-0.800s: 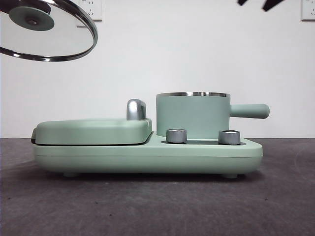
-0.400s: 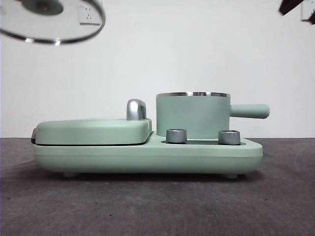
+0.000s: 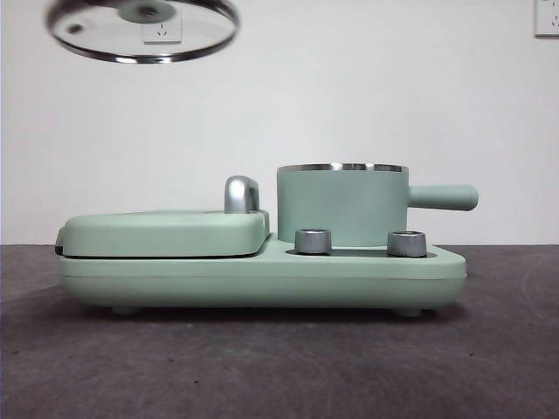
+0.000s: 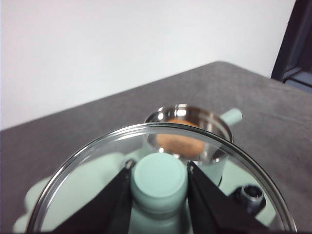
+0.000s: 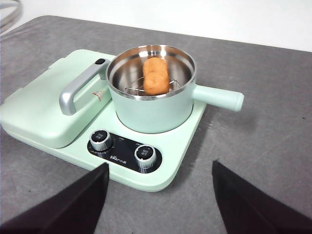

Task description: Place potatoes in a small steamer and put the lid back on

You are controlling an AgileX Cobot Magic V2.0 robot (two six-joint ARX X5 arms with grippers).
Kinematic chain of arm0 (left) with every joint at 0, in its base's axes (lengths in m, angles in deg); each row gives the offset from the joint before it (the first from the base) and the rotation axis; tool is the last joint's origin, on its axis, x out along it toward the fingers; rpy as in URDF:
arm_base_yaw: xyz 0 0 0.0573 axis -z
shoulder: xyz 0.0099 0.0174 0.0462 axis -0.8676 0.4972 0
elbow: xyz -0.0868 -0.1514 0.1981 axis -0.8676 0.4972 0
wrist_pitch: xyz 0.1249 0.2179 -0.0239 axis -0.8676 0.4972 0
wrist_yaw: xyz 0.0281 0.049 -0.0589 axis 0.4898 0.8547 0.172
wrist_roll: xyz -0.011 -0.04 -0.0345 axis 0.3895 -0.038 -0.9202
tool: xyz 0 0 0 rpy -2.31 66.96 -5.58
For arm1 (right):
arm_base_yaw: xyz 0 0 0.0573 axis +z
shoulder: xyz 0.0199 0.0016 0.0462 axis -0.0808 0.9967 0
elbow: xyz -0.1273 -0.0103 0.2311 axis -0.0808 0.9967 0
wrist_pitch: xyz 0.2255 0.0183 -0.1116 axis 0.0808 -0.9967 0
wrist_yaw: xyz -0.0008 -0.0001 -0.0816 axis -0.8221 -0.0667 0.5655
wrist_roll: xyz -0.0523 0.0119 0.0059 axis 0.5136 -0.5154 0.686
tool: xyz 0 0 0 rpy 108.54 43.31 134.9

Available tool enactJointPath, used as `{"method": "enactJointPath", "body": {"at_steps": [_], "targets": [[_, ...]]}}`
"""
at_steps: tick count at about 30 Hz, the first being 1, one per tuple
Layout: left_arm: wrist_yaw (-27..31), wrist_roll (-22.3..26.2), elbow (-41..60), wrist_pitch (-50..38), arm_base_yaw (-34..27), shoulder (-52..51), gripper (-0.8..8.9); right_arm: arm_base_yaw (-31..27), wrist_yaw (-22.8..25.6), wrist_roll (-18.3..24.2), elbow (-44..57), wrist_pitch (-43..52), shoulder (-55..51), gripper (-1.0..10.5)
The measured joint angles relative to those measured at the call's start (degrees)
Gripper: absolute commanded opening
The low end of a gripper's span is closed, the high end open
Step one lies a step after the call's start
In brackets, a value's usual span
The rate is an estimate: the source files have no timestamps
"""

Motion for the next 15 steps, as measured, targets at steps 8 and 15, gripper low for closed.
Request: {"method": "enactJointPath", "body": {"at_steps": [8, 15], "targets": [[-0.09, 0.9, -3.39, -7.56, 4.09, 13.16, 0.15, 0.0, 0.13, -0.24, 0.0, -3.58, -0.15, 3.3], [-0.11, 4.15, -12.37, -7.76, 7.21, 24.37, 0.15, 0.0, 0.15, -0.22, 0.02, -4.74, -0.15, 3.3]]}}
